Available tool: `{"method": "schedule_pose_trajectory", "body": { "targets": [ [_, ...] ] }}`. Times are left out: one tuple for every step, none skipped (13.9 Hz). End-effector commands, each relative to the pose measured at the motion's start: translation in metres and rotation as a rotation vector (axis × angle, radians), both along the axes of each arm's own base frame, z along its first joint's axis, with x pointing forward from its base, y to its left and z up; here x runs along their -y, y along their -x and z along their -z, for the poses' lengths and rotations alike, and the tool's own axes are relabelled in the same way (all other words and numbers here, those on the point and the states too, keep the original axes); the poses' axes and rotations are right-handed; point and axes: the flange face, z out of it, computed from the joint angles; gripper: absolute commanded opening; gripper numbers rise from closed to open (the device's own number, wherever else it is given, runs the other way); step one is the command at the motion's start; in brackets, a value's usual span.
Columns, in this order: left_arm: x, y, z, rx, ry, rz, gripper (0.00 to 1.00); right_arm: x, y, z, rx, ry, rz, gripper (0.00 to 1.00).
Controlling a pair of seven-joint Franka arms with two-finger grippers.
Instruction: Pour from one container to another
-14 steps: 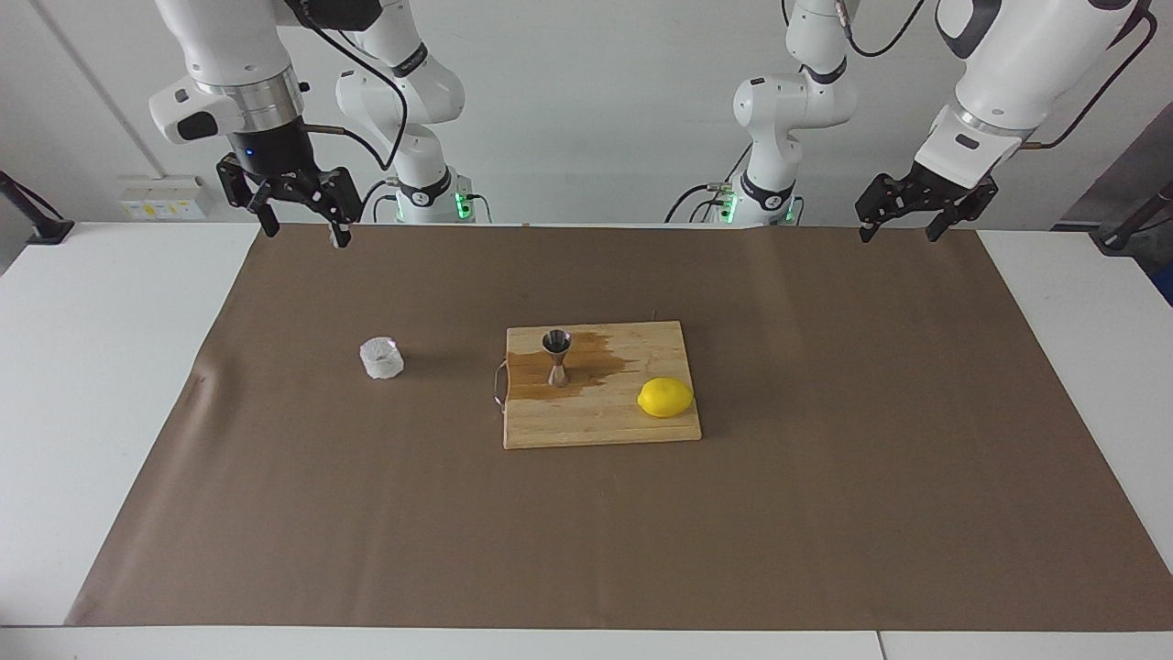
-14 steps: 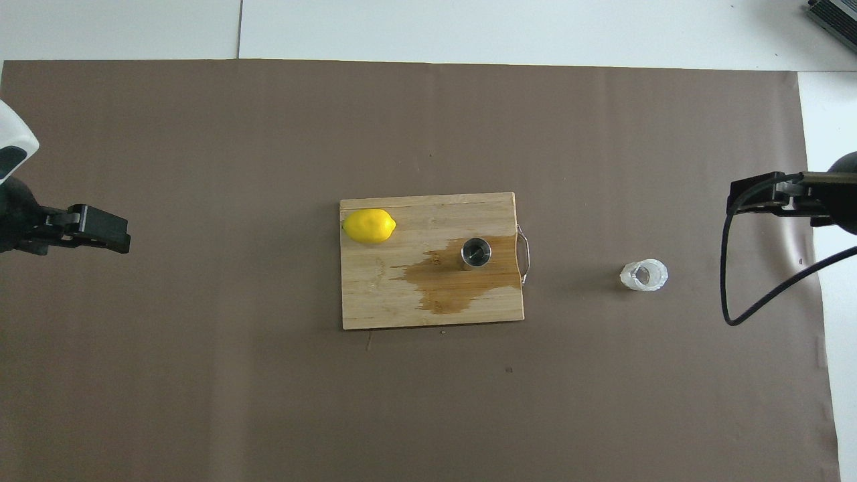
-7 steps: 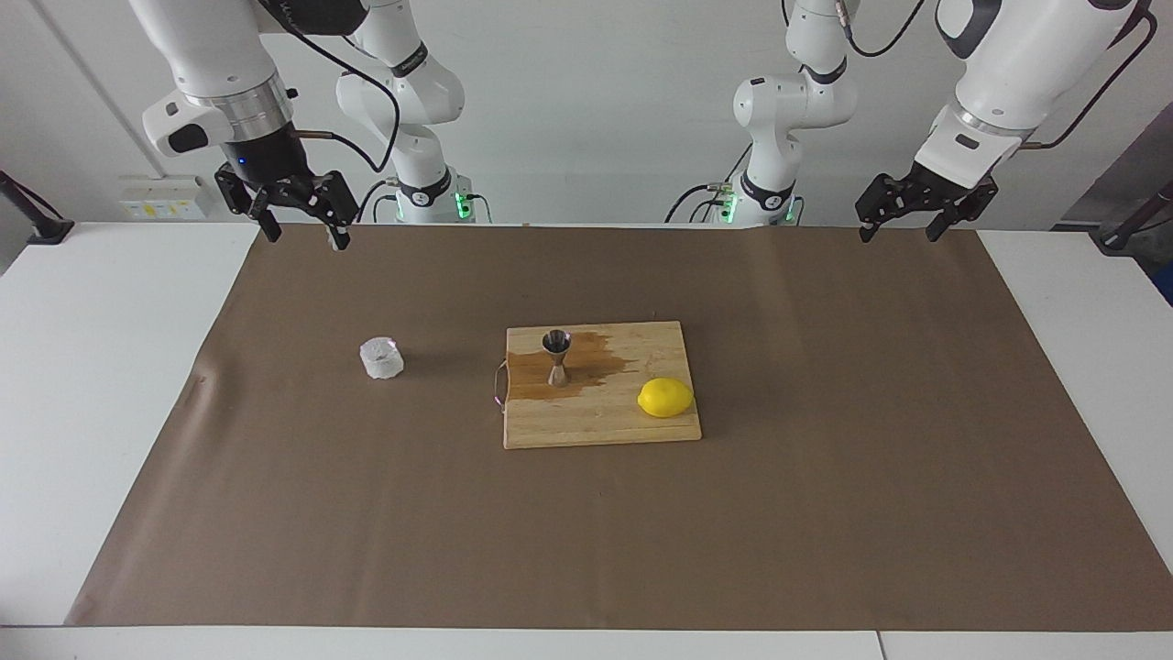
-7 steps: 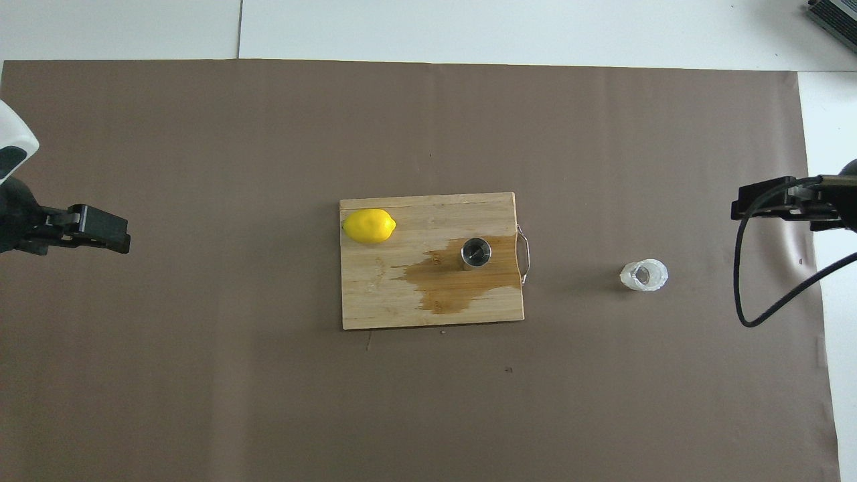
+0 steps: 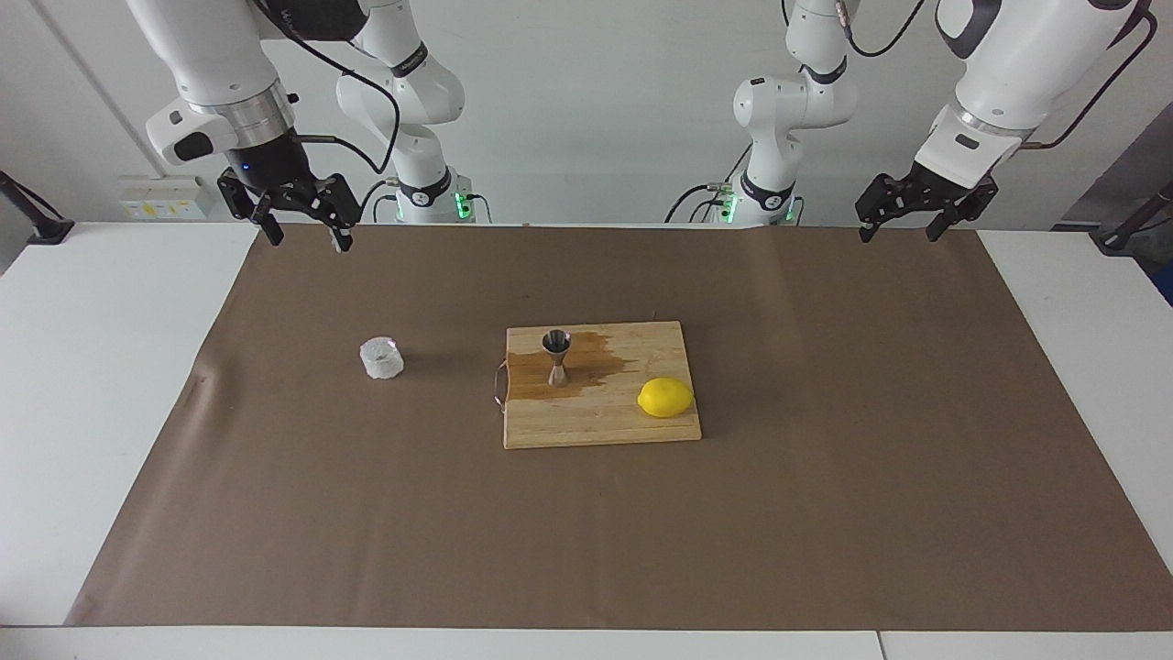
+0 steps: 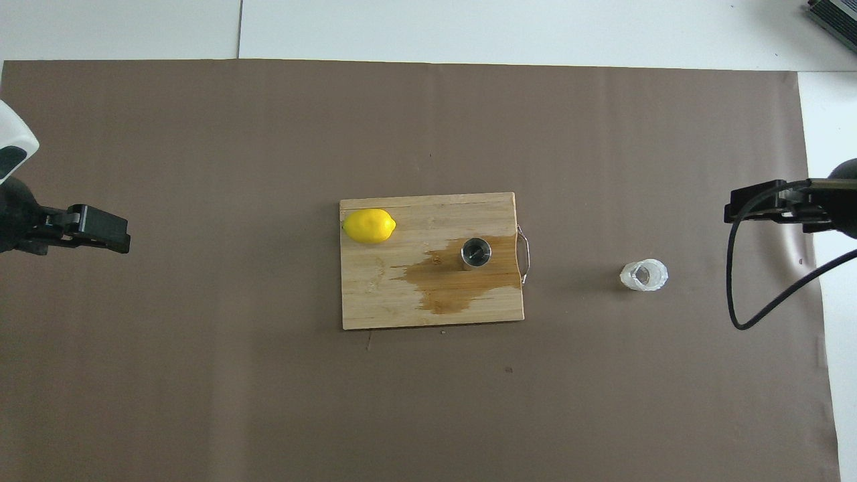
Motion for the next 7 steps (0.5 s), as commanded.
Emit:
{"method": "schedule_pose_trajectory", "body": {
  "targets": [
    [-0.0022, 0.0086, -0.0021, -0.007, 0.000, -0.013, 1.00, 0.0017, 0.0064, -0.0010, 0.006, 0.000, -0.019, 1.00],
    [-0.0022, 0.0085, -0.0028, -0.005, 0.001, -0.013, 1.00, 0.0002, 0.0066, -0.0016, 0.006, 0.001, -0.022, 1.00],
    [-0.0022, 0.0086, -0.0021, -0.007, 0.000, -0.013, 1.00, -0.0015, 0.0072, -0.0023, 0.006, 0.002, -0.025, 1.00],
    [-0.0022, 0.0086, -0.0021, -0.007, 0.000, -0.013, 1.00, -0.0053, 0.0074, -0.0015, 0.005, 0.003, -0.033, 1.00],
    [-0.0023, 0.0087, -0.0019, -0.008, 0.000, -0.013, 1.00, -0.0055, 0.0080, -0.0029, 0.007, 0.011, -0.033, 1.00],
    [-0.0022, 0.0084, -0.0022, -0.005, 0.001, -0.013, 1.00, -0.0046, 0.0080, -0.0022, 0.005, 0.011, -0.033, 1.00],
    [-0.0023, 0.0087, -0.0020, -0.008, 0.000, -0.013, 1.00, -0.0076, 0.0084, -0.0019, 0.002, 0.012, -0.039, 1.00]
  ]
}}
